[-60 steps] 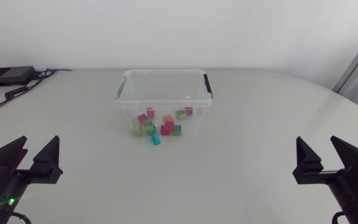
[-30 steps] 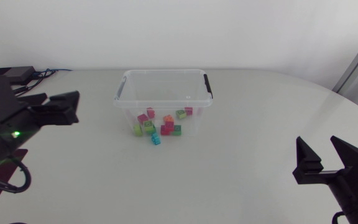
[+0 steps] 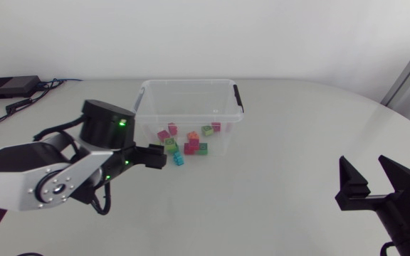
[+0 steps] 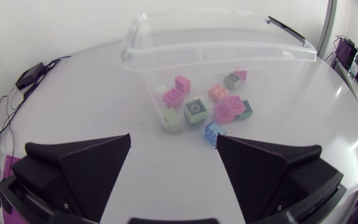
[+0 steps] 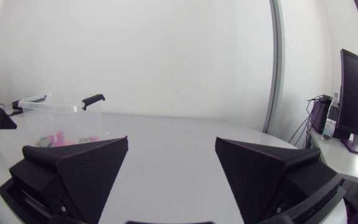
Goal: Pick up the duplo bricks and place them in the container
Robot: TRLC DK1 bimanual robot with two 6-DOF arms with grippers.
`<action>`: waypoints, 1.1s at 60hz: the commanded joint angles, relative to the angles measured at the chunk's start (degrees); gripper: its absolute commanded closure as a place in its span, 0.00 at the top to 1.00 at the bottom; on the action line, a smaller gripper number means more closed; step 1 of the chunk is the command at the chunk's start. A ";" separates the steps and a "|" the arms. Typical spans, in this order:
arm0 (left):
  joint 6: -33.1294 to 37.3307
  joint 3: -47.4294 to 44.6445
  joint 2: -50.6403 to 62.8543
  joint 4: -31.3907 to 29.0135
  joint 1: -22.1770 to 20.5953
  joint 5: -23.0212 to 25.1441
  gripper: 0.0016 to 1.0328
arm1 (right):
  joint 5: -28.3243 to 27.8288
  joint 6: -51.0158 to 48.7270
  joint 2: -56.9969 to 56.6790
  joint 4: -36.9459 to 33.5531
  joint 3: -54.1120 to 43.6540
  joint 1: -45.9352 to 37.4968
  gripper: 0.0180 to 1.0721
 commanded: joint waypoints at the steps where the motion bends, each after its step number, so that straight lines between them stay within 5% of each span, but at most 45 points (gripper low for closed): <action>1: -3.26 3.68 4.99 -0.59 -2.48 -0.98 0.89 | -0.23 0.20 -0.30 0.69 -1.17 -0.24 0.96; 28: -10.99 18.01 26.26 -1.29 -6.53 2.80 0.84 | -0.23 0.20 -0.30 0.69 -1.17 -0.24 0.96; 55: -13.71 27.50 34.43 -8.41 -0.20 5.62 0.84 | -0.23 0.20 -0.30 0.69 -1.26 -0.24 0.96; 66: -13.71 28.38 37.25 -8.50 -0.81 5.79 0.84 | -0.23 0.20 -0.30 0.69 -1.17 -0.24 0.96</action>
